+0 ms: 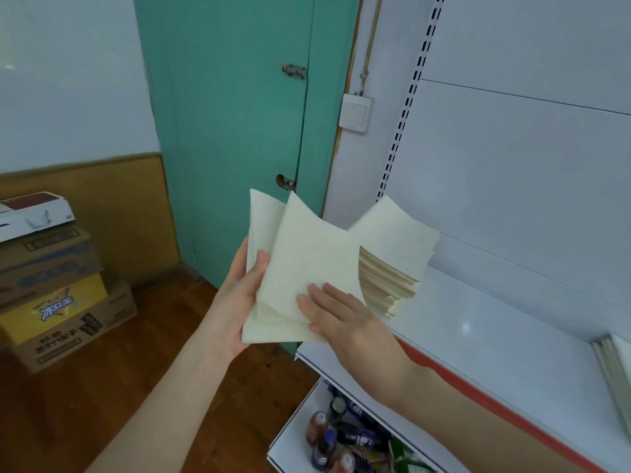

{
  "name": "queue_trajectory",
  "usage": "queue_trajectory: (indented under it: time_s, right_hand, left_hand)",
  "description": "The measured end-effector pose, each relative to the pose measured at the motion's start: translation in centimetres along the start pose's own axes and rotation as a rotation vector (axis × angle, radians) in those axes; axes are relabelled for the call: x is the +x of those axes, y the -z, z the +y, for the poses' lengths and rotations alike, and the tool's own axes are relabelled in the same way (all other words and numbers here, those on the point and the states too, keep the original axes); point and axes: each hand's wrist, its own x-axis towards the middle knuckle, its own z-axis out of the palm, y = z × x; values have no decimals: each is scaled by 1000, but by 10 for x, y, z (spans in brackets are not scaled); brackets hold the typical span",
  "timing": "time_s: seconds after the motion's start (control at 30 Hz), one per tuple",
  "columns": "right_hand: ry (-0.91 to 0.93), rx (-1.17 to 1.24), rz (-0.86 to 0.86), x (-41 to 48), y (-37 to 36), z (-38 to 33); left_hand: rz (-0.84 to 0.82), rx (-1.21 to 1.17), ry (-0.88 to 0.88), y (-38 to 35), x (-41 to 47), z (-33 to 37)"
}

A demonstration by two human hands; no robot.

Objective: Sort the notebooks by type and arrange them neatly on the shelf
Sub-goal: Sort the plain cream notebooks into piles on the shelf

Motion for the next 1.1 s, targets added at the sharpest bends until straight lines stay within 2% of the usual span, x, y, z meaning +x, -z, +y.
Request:
queue_trajectory:
  time_s: [0.13,0.17,0.23,0.3,0.4,0.43,0.5,0.57,0.77,0.9,1.1]
  right_hand:
    - [67,-22,-53,2,-1,2]
    - [73,37,-76,2,1,1]
    - [4,323,-67,3,12,-3]
    - [-253,595,0,6,24,-2]
    - [-749,689,292,11,32,16]
    - [-867,780,311,12,35,20]
    - [-1032,1127,271,12,41,21]
    - [-1116,1376,247,6,48,13]
    - [-1219,1208,510,-33,66,14]
    - [-1307,1118,591,-81,82,21]
    - [-1483,1021,681,-154,100,57]
  left_hand:
    - [-13,28,7,7,-3,5]
    - [8,40,3,10,-3,6]
    - [44,67,-32,14,-3,5]
    - [45,87,-56,14,-6,5]
    - [-12,45,-50,13,-11,5]
    - [-40,34,-49,12,-12,5]
    - [-94,12,-50,9,-12,3]
    - [-142,4,-61,3,-11,1]
    - [-260,15,-16,-37,-5,-20]
    - [-381,91,52,-72,0,-50]
    - [-471,198,44,-134,10,-94]
